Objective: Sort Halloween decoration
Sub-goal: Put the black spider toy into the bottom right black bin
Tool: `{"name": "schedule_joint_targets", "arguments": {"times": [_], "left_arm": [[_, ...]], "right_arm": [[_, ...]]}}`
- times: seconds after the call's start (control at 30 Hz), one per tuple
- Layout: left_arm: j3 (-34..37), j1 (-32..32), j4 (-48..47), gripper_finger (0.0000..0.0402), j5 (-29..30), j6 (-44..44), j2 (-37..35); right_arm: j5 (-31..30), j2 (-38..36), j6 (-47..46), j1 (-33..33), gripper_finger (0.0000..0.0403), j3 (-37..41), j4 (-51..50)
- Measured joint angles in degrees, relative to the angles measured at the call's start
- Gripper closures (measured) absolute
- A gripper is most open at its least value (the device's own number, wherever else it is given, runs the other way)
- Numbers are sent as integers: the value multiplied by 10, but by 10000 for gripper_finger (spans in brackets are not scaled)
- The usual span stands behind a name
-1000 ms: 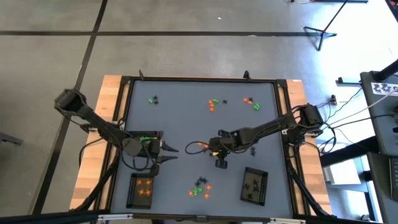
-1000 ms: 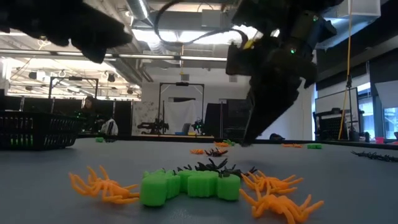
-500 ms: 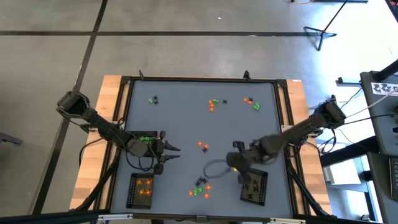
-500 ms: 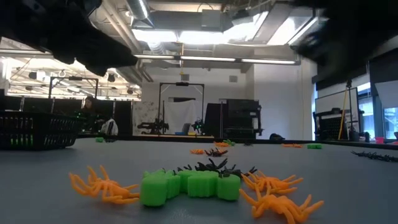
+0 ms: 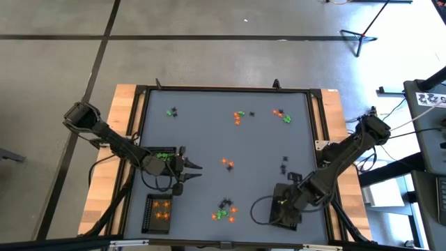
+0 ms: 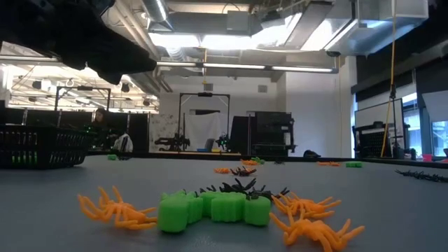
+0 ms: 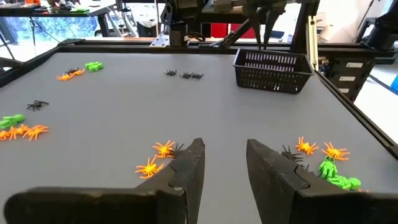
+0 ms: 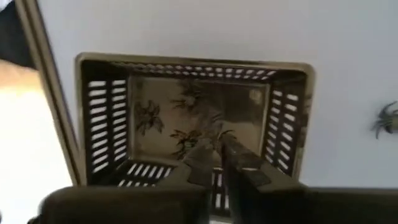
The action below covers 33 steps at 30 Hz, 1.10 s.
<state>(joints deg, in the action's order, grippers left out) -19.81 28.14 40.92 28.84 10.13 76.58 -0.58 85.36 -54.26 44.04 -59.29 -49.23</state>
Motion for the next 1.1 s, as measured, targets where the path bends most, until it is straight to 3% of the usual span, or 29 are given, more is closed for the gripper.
{"name": "schedule_joint_targets", "arguments": {"times": [0.2,0.33,0.43,0.57,0.83,1.1], "left_arm": [[0,0,0,290,-14,3,0],[0,0,0,290,-16,3,0],[0,0,-1,290,-16,2,0],[0,0,-1,290,-16,1,0],[0,0,-6,290,-16,0,0],[0,-8,-16,290,-15,-2,0]], "right_arm": [[-24,0,-6,-11,270,0,-36],[-58,-2,-19,-36,237,0,-122],[-105,-6,-6,-62,234,0,-169],[-146,-21,48,-105,240,16,-157],[-116,-109,113,-205,248,152,-70],[-75,-194,123,-262,249,294,50]]}}
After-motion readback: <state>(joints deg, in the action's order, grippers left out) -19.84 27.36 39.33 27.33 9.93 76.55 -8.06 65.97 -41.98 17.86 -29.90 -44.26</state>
